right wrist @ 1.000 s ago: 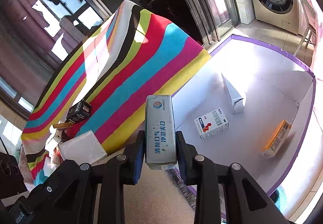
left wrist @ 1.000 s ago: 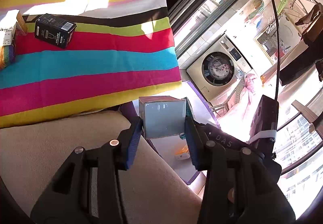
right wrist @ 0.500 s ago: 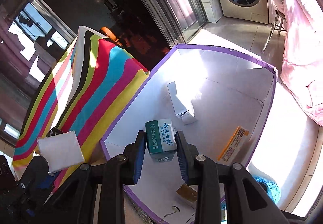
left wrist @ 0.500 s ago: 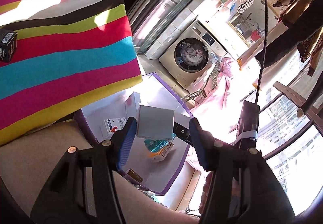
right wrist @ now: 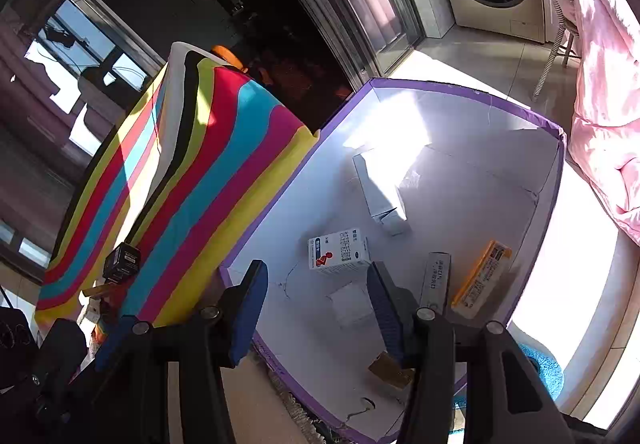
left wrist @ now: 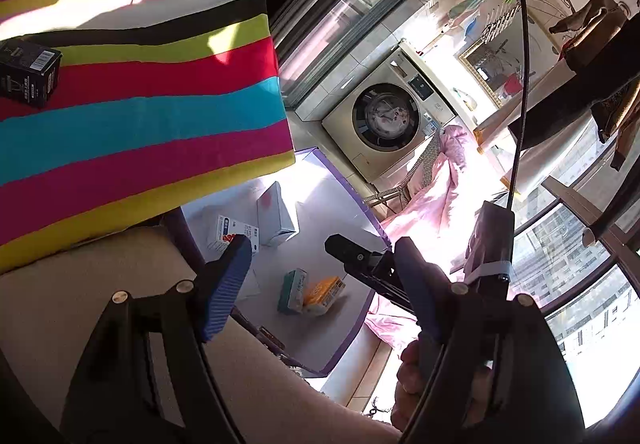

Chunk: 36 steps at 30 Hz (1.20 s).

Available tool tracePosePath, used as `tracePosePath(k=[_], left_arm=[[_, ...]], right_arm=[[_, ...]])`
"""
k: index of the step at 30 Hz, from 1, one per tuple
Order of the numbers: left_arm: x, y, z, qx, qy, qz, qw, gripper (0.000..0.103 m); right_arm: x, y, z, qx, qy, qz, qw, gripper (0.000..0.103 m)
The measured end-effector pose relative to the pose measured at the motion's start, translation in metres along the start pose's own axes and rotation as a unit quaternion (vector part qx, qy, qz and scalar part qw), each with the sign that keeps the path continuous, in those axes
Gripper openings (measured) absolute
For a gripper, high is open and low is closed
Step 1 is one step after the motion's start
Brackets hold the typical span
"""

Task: Organize objects
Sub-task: 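Carry both boxes over the bin and open both tools to drop them, then move both open tools back over the remaining items on the table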

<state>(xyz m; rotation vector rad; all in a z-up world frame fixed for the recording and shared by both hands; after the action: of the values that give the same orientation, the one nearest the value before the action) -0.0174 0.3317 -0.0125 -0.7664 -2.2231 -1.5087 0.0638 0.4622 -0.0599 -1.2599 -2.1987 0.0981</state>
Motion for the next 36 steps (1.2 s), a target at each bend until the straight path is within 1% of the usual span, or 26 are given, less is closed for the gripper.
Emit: tracePosePath(k=[3,5,6,10,12,16,22,25,33,36], left_arm=[[-0.001,-0.005,-0.014,0.014,0.017,-0.003,0.9998,0.077],[-0.001,-0.005,-0.027,0.02,0.026,0.004,0.9995,0.078],[-0.001,-0.005,-0.034,0.022,0.029,0.008,0.9993,0.079],[0.0,-0.013,-0.065,0.061,0.038,0.016,0.9973,0.079],[-0.002,-0.022,-0.082,0.09,0.042,0.01,0.995,0.079],[-0.009,-0.039,-0.114,0.114,0.059,-0.003,0.9917,0.079],[-0.014,-0.052,-0.161,0.157,0.1,0.007,0.9825,0.079],[-0.02,-0.058,-0.182,0.171,0.115,0.01,0.9786,0.079],[-0.029,-0.08,-0.232,0.196,0.154,-0.021,0.9683,0.079],[-0.032,-0.088,-0.249,0.21,0.166,-0.03,0.9631,0.079]], right_arm=[[-0.007,-0.014,0.0,0.012,-0.012,-0.012,1.0,0.056],[-0.013,-0.027,-0.001,0.022,-0.018,-0.024,0.999,0.059],[-0.016,-0.036,-0.002,0.029,-0.021,-0.032,0.999,0.062],[-0.032,-0.071,-0.009,0.05,-0.018,-0.077,0.996,0.072],[-0.039,-0.087,-0.011,0.053,-0.018,-0.101,0.993,0.073],[-0.055,-0.113,-0.015,0.064,-0.021,-0.134,0.989,0.077],[-0.076,-0.143,-0.016,0.074,-0.028,-0.173,0.982,0.078],[-0.084,-0.155,-0.018,0.078,-0.028,-0.188,0.979,0.078],[-0.107,-0.182,-0.02,0.09,-0.033,-0.227,0.969,0.078],[-0.114,-0.191,-0.021,0.095,-0.032,-0.242,0.965,0.078]])
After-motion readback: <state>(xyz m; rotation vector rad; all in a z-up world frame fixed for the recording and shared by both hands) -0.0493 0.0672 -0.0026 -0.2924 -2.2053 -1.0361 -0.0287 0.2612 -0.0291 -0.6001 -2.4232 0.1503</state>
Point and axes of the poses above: each gripper's, at about its wrist camera, not at the fingertips, and z roughly the way its jaws point, y to its right, x to its top, the point moved 8 cm from there along z, roughly the way its jaws point, and after that the axes turned 10 degrees about -x, right-handed, at the moved point
